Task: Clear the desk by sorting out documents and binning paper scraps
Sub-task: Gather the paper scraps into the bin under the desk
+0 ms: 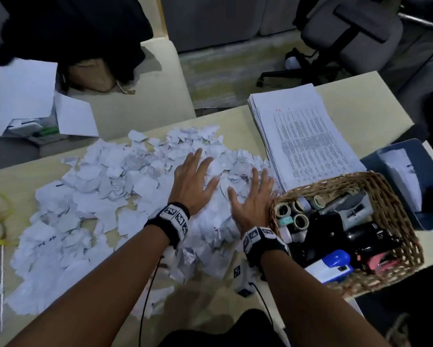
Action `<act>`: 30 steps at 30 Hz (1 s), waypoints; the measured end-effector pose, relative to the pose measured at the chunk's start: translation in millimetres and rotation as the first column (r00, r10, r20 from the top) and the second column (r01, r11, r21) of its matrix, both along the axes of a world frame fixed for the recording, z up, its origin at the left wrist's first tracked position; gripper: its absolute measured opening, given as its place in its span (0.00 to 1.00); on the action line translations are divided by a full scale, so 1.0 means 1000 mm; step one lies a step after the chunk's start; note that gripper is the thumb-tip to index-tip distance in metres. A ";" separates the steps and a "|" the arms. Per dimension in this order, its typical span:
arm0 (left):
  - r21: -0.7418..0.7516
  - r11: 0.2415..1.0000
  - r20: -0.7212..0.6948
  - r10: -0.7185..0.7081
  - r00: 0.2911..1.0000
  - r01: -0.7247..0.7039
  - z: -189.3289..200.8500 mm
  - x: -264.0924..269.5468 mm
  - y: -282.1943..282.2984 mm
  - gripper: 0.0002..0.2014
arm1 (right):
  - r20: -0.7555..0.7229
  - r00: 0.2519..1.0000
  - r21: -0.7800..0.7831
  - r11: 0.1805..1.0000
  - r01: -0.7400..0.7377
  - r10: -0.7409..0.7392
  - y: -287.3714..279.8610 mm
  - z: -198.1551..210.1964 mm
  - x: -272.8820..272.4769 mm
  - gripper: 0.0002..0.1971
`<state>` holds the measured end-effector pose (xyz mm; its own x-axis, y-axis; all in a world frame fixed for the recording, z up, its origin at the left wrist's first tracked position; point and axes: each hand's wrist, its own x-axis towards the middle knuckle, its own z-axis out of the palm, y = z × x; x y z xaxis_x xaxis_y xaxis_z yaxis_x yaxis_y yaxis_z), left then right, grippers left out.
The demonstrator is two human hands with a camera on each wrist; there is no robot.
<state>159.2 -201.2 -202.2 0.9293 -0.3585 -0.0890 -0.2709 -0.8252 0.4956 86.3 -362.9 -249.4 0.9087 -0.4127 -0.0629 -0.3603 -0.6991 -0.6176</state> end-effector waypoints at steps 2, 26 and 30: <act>-0.037 0.999 0.022 -0.031 0.999 0.032 0.000 0.034 -0.021 0.27 | 0.003 0.997 -0.084 0.994 -0.072 0.072 0.000 -0.001 0.002 0.39; -0.489 0.862 0.059 0.186 0.981 -0.134 -0.006 0.070 -0.003 0.10 | -0.180 0.903 -0.271 0.863 -0.427 0.391 -0.012 -0.004 0.041 0.43; -0.239 0.970 -0.007 0.040 0.999 -0.041 -0.008 0.062 0.003 0.16 | -0.117 0.893 -0.381 0.811 -0.444 0.434 -0.004 -0.005 0.024 0.24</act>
<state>221.3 -197.8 -210.5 0.9434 -0.3317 -0.0066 -0.2388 -0.6927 0.6806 110.3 -367.3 -254.0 0.9994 0.0345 -0.0067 0.0316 -0.9656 -0.2580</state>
